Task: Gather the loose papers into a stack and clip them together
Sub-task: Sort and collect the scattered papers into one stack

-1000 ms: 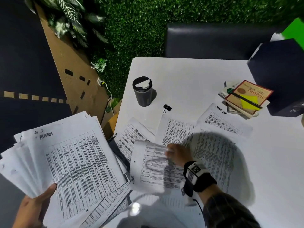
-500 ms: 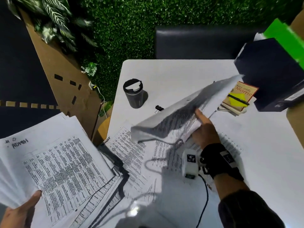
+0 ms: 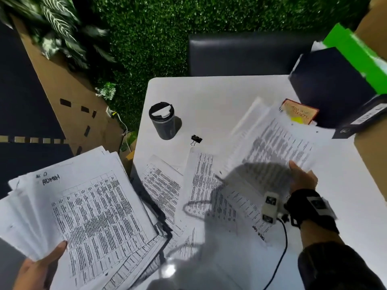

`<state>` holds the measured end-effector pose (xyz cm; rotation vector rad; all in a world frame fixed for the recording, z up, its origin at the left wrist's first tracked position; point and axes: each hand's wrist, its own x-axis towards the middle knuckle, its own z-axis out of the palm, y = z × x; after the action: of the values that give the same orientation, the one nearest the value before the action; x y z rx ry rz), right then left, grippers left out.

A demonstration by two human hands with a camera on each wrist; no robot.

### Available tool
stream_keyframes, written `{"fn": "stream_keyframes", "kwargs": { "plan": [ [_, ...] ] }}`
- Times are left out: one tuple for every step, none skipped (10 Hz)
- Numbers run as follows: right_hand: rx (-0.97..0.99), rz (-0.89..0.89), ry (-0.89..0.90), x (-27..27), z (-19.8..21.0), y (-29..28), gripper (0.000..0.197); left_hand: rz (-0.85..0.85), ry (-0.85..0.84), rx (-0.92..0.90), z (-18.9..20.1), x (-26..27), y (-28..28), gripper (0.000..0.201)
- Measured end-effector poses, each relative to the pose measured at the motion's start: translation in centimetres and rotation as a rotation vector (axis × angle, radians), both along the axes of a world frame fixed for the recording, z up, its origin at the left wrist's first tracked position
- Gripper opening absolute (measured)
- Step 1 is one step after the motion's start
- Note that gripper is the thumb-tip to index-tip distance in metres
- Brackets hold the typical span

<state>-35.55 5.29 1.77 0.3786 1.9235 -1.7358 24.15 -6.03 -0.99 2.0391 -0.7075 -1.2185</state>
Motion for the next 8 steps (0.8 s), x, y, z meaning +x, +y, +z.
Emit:
{"fn": "stream_keyframes", "kwargs": {
  "plan": [
    [0.398,0.13,0.053,-0.6,-5.3,3.6,0.042,-0.013,0.055,-0.037,0.9,-1.1,0.4,0.033],
    [0.724,0.216,0.079,0.7,-6.5,5.5,0.057,-0.06,0.145,-0.062,1.7,-2.1,0.5,0.022],
    [0.863,0.244,-0.009,2.1,-6.9,5.7,0.096,-0.075,0.169,-0.072,2.1,-2.8,0.2,0.029],
    [0.879,0.284,-0.008,2.6,-6.4,5.0,0.106,-0.073,0.19,-0.068,1.6,-2.4,0.0,0.03],
    [0.886,0.436,0.024,3.0,-7.0,5.6,0.09,-0.059,0.228,-0.025,1.1,-2.0,0.1,0.042],
    [0.801,0.3,-0.029,2.4,-7.5,5.6,0.085,-0.102,0.214,-0.022,1.1,-1.9,0.4,0.046],
    [0.938,0.251,-0.078,1.9,-6.9,5.4,0.123,-0.112,0.213,-0.023,1.5,-2.7,0.3,0.039],
    [0.87,0.236,-0.049,1.6,-7.2,5.5,0.118,-0.097,0.205,-0.073,1.1,-3.0,0.5,0.037]
  ]
}}
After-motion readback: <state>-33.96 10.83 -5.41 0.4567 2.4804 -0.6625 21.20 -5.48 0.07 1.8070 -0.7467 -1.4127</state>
